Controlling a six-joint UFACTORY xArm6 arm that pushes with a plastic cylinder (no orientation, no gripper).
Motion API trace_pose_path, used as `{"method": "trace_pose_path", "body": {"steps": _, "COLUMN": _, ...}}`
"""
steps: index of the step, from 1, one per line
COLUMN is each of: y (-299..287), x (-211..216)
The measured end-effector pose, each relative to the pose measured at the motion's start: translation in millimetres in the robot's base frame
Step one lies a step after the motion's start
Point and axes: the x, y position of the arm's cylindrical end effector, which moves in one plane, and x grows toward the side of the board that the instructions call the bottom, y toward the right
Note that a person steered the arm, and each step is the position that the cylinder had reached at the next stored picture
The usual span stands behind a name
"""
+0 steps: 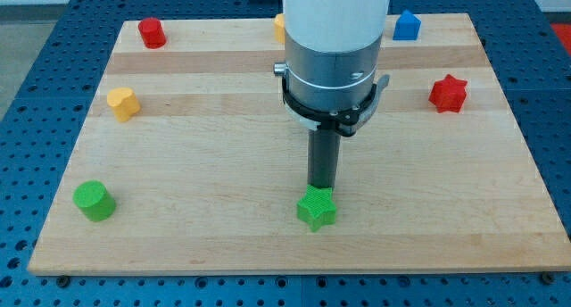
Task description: Push the green star towards the bottom center
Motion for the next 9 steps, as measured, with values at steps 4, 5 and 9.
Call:
{"method": "trace_pose_path", "body": {"steps": 4, "y": -124, "x": -27}}
{"method": "trace_pose_path", "body": {"steps": 5, "y": -141, "x": -68}}
{"method": "trace_pose_path", "body": {"steps": 9, "y": 118, "x": -67}}
